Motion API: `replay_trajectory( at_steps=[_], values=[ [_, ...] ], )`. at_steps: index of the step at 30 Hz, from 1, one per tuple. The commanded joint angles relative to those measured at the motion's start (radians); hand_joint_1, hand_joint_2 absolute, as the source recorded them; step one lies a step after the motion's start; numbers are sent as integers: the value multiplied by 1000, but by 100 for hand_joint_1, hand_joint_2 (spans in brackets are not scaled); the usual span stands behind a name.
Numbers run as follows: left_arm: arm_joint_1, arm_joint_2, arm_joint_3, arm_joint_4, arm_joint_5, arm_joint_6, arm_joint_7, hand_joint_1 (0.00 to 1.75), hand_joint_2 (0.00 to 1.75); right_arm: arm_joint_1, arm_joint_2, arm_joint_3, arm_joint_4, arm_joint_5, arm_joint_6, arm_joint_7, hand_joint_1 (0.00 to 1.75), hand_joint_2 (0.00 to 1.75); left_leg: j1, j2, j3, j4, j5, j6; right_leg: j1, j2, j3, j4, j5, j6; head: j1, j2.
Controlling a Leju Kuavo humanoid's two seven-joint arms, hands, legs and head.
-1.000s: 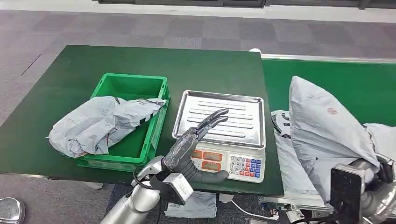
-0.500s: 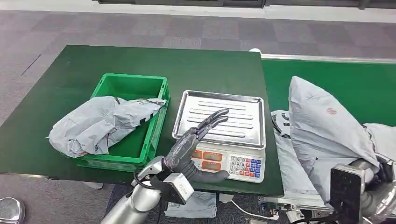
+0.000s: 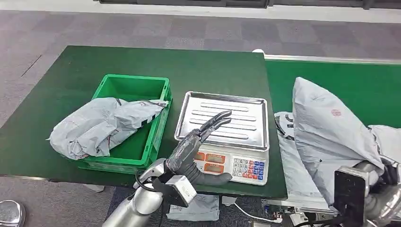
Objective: Moved the parcel from conveyor to table for the left to box.
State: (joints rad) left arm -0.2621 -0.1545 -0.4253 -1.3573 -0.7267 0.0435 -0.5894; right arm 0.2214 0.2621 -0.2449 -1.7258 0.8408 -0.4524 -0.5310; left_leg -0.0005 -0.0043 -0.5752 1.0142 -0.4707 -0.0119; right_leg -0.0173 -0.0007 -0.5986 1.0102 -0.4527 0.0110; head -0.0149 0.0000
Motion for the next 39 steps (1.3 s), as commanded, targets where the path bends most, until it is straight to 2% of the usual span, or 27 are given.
replay_trajectory(
  at_steps=[1,39],
  values=[
    [-32,23,-35,52,-2,-7,3,0,175,-36,-1,-30,49,-2,-5,-2,175,175,0,0,1,-1,0,0,1,0,2,-2,0,-1,0,0],
    [-40,18,-46,56,-6,-14,3,0,175,-35,-1,-36,33,-3,0,1,175,175,0,0,2,-1,0,0,1,-1,2,-2,0,-1,0,0]
  ],
)
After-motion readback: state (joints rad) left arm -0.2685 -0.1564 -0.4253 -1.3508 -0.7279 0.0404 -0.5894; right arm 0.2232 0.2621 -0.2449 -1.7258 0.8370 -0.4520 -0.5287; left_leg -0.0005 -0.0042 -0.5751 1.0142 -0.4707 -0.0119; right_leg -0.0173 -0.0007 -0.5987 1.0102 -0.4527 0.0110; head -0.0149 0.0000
